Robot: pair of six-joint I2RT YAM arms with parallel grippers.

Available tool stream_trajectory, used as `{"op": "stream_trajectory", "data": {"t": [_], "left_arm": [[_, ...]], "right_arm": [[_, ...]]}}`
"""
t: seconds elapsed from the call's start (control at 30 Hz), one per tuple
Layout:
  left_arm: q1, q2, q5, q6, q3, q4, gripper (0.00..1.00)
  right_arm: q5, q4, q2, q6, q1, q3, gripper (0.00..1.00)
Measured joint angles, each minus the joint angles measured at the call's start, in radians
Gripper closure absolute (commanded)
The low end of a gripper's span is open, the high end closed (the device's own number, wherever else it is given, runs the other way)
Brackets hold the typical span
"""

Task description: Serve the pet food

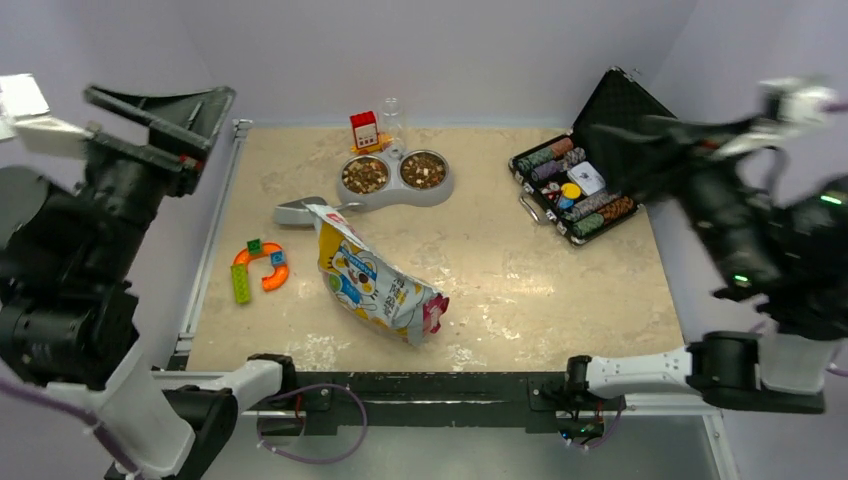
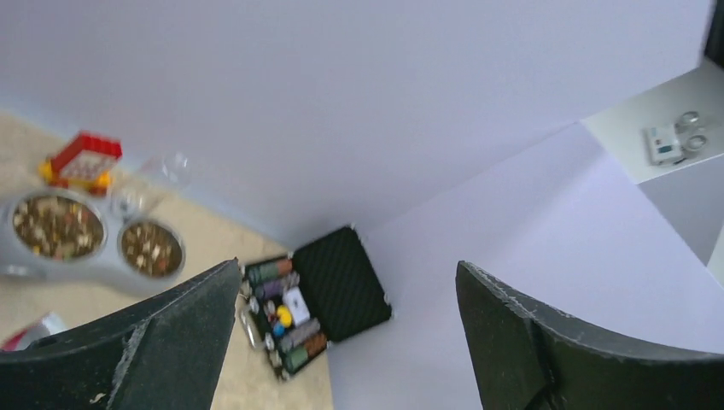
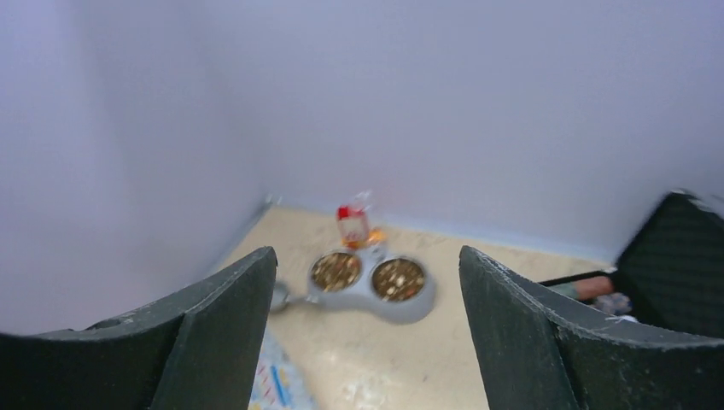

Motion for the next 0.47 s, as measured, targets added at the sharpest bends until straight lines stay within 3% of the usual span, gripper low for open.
{"op": "stream_trajectory", "data": {"t": [0.13,0.23,0.47], "left_arm": [[0.0,-0.078,-0.112,0.075,0.038,0.088,0.01],[0.0,-0.162,-0.207,0.128,-0.003,0.124,0.01],[0.0,-0.176,-0.328,0.199,-0.015,0.118,0.01]], "right_arm": [[0.239,0.425,-0.336,-0.274,0.006,-0.306,0.16],[0.37,0.703,-0.462,-0.434,-0.001,-0.392,0.15],[0.506,0.79,-0.472,-0.504,0.003,-0.508,0.12]]}}
